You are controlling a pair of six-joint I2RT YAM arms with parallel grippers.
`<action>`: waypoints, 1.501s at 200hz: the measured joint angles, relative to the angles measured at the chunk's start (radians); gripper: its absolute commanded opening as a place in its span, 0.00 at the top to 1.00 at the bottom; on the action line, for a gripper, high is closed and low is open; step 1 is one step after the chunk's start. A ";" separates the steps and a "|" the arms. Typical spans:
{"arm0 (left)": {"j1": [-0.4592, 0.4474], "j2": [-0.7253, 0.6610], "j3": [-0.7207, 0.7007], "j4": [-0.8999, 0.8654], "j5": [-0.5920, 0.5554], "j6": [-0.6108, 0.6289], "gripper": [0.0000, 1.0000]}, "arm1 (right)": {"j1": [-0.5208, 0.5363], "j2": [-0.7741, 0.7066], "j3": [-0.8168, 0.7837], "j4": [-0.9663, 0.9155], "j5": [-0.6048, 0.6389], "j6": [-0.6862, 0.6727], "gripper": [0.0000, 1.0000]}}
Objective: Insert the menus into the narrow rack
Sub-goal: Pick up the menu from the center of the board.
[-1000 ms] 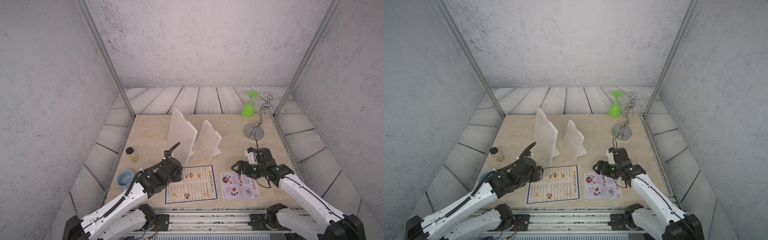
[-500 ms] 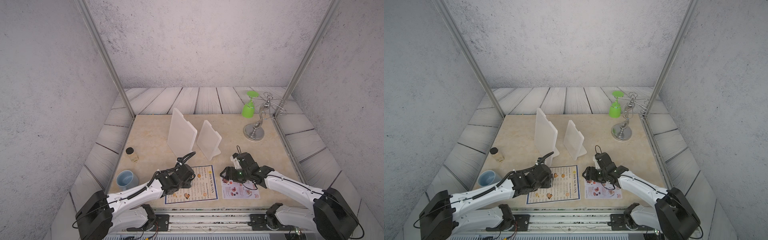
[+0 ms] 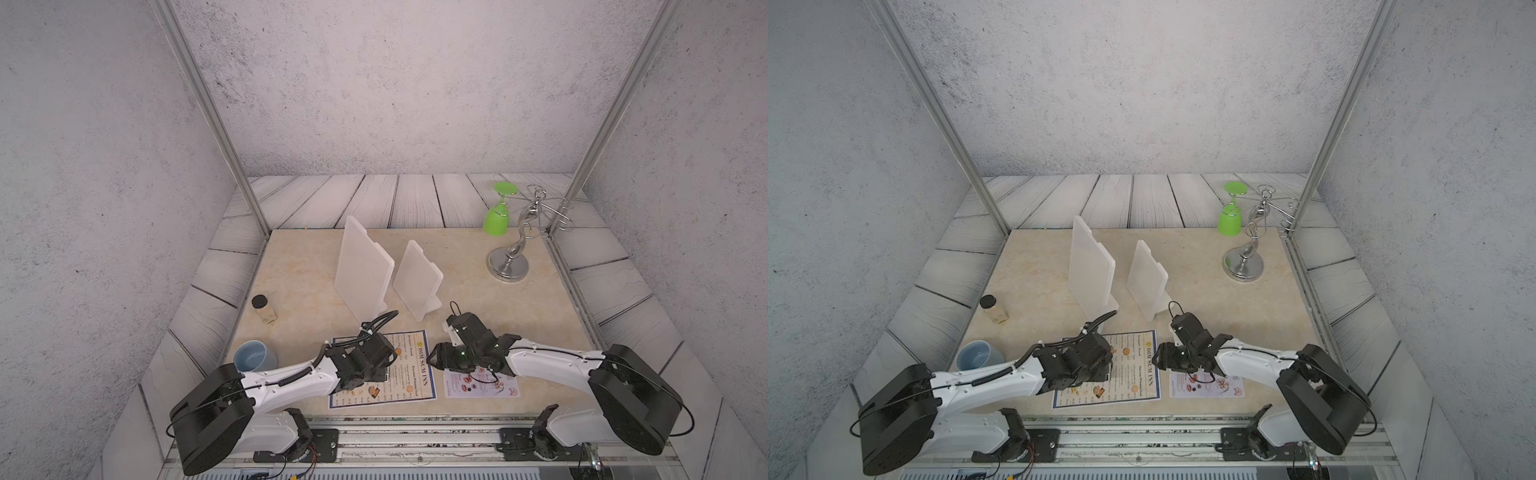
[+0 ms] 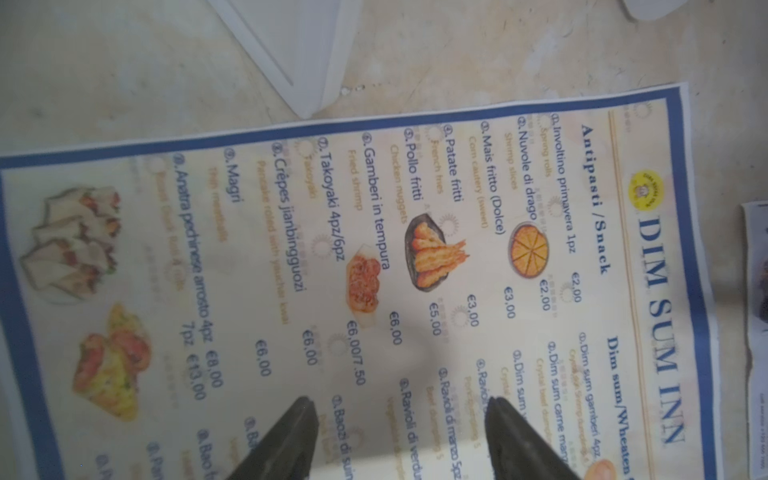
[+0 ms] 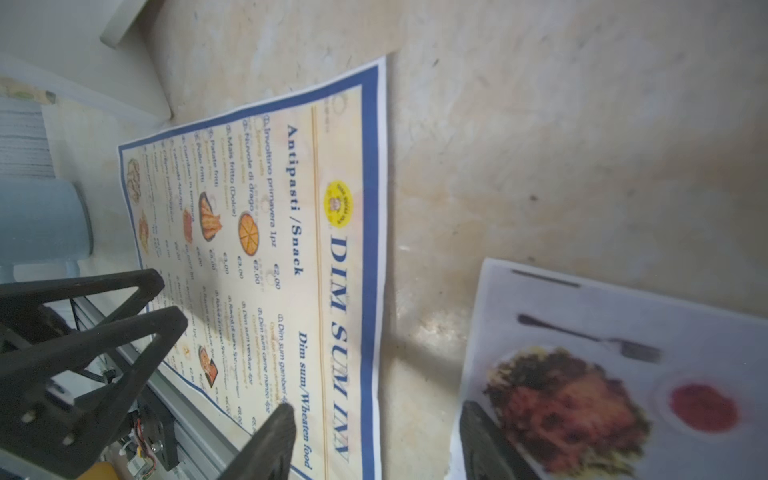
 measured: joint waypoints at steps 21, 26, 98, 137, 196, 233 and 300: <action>-0.003 0.000 -0.012 0.016 0.008 -0.011 0.32 | 0.018 0.016 0.013 0.023 0.000 0.007 0.36; -0.004 0.000 -0.015 0.018 0.010 -0.014 0.32 | 0.021 0.019 0.015 0.027 0.001 0.008 0.36; -0.011 0.000 -0.026 0.020 0.018 -0.036 0.32 | 0.025 0.065 0.022 0.078 0.000 0.027 0.37; -0.016 0.006 -0.035 0.021 0.018 -0.051 0.32 | 0.027 0.072 0.022 0.090 -0.001 0.031 0.38; -0.025 0.021 -0.032 0.029 0.003 -0.060 0.32 | 0.028 0.074 0.021 0.109 -0.016 0.053 0.38; -0.029 0.027 -0.030 0.031 -0.002 -0.062 0.32 | 0.029 0.078 0.021 0.133 -0.037 0.062 0.38; -0.034 0.033 -0.027 0.028 -0.011 -0.062 0.32 | 0.029 0.078 0.021 0.145 -0.057 0.077 0.38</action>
